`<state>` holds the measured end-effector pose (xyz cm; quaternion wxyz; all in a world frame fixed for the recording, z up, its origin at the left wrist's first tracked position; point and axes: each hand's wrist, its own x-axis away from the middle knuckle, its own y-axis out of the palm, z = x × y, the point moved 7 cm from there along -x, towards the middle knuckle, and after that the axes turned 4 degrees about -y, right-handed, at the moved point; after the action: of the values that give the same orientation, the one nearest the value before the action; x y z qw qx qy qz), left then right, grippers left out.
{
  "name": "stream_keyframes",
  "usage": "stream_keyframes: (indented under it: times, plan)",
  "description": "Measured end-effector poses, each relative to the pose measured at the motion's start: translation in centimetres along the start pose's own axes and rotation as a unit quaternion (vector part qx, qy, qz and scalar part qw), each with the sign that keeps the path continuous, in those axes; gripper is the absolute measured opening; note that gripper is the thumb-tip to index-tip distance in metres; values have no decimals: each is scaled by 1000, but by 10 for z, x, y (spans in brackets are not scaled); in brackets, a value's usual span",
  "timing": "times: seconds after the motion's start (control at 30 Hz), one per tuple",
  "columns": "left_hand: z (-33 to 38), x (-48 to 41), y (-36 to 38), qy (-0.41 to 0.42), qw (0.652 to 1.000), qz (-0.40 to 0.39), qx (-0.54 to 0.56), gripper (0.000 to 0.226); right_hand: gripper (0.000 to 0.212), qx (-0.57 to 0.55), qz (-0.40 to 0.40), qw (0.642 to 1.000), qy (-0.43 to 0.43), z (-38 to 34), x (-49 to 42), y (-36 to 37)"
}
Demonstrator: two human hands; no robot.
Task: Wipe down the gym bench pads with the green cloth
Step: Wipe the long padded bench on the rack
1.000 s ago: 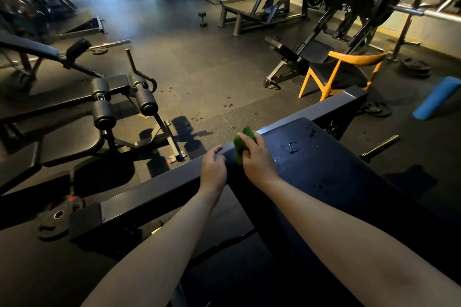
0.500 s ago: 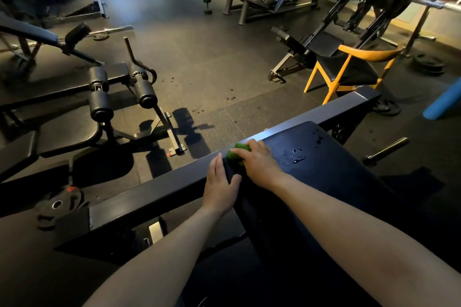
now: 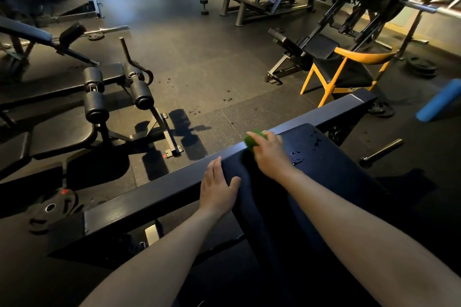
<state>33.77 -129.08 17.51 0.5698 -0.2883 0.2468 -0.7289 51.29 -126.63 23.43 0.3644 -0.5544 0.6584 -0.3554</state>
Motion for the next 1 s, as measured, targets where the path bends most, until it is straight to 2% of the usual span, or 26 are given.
stream_keyframes:
  times: [0.07,0.13,0.23,0.33,0.47,0.6,0.77,0.9,1.0]
  plan:
    - [2,-5,-6,-8,1000,17,14,66,56,-10,-48,996,-69,-35,7,23]
    - [5,-11,-12,-7,999,38,17,60,50,-3,-80,993,-87,-46,13,37]
    - [16,-13,-9,12,999,37,26,71,43,52,-107,986,-120,-34,13,35]
    - [28,-17,1,18,999,26,19,77,43,90,-101,981,-138,-25,8,30]
    - [31,-18,5,27,998,36,-39,78,40,99,-67,988,-97,-12,-4,23]
    - [29,-20,8,45,992,39,-108,79,42,118,-32,992,-19,23,-20,-1]
    - [34,-21,7,53,991,28,-120,74,50,139,8,985,101,72,-25,-31]
    - [34,-21,8,49,992,22,-119,77,42,101,16,989,104,60,-17,-22]
    - [32,-22,9,46,992,16,-113,77,48,98,-34,991,83,38,-6,1]
